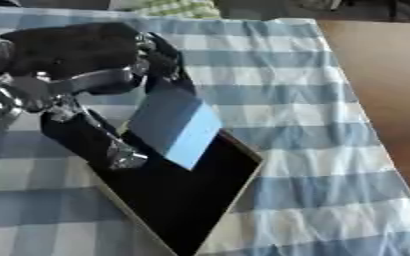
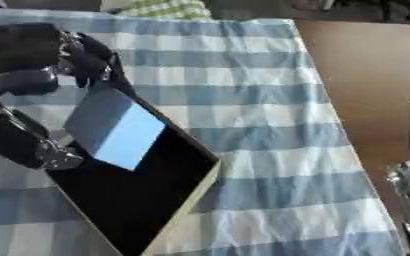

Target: Pick up objects on the table and place them in the box.

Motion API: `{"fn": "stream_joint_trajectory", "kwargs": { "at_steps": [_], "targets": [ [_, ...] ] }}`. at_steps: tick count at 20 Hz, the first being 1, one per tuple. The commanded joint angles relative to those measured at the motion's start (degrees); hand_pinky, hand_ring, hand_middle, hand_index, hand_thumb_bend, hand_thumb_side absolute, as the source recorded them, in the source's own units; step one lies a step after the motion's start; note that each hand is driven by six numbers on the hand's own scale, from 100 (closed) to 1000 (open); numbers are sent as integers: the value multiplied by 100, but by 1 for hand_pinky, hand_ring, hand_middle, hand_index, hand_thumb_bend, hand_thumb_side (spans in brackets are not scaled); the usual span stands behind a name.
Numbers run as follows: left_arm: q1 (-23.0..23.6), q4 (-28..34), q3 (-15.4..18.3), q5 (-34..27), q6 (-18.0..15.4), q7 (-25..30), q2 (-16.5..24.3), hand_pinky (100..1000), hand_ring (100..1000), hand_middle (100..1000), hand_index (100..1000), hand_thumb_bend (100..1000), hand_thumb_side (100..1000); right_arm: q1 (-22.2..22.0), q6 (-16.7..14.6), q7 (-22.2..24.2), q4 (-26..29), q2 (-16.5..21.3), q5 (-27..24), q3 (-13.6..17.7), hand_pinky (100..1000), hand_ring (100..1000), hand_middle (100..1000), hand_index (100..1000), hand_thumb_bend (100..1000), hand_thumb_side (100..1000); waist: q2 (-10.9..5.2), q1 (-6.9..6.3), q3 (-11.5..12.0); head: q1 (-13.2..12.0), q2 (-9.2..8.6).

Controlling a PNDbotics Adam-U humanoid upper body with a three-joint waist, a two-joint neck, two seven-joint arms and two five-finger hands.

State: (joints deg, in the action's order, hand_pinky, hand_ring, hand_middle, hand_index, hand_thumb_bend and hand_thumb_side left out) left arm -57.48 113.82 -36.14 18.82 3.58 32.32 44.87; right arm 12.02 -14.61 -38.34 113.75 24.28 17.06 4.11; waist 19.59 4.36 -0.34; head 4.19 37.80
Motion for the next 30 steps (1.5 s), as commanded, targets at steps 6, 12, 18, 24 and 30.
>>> {"fn": "stream_joint_trajectory", "kwargs": {
  "at_steps": [6, 12, 18, 24, 30],
  "targets": [
    [340, 77, -123, 493, 126, 294, -305, 508, 532, 473, 544, 100, 194, 30, -17, 13, 84, 86, -45, 44, 768, 811, 712, 866, 100, 876, -106, 8, -15, -4, 71],
    [462, 56, -243, 1015, 148, 465, -531, 510, 530, 477, 563, 100, 193, 14, -17, 29, 84, 46, -51, 33, 768, 811, 711, 867, 100, 882, -81, 31, -41, -9, 89],
    [519, -318, -419, 1411, -56, 520, -865, 522, 539, 501, 595, 100, 194, 9, -2, 34, 84, 8, -59, 29, 767, 811, 711, 867, 100, 888, -58, 31, -73, -16, 86],
    [465, -888, -541, 1839, -383, 599, -1139, 574, 575, 560, 669, 144, 237, -8, 9, 45, 84, -28, -65, 17, 767, 812, 710, 866, 100, 892, -53, 26, -89, -23, 83],
    [484, -1425, -682, 2186, -797, 989, -1302, 729, 770, 764, 838, 424, 355, -25, 8, 32, 84, -48, -69, 29, 767, 812, 709, 867, 100, 893, -50, 29, -118, -24, 73]
  ]
}}
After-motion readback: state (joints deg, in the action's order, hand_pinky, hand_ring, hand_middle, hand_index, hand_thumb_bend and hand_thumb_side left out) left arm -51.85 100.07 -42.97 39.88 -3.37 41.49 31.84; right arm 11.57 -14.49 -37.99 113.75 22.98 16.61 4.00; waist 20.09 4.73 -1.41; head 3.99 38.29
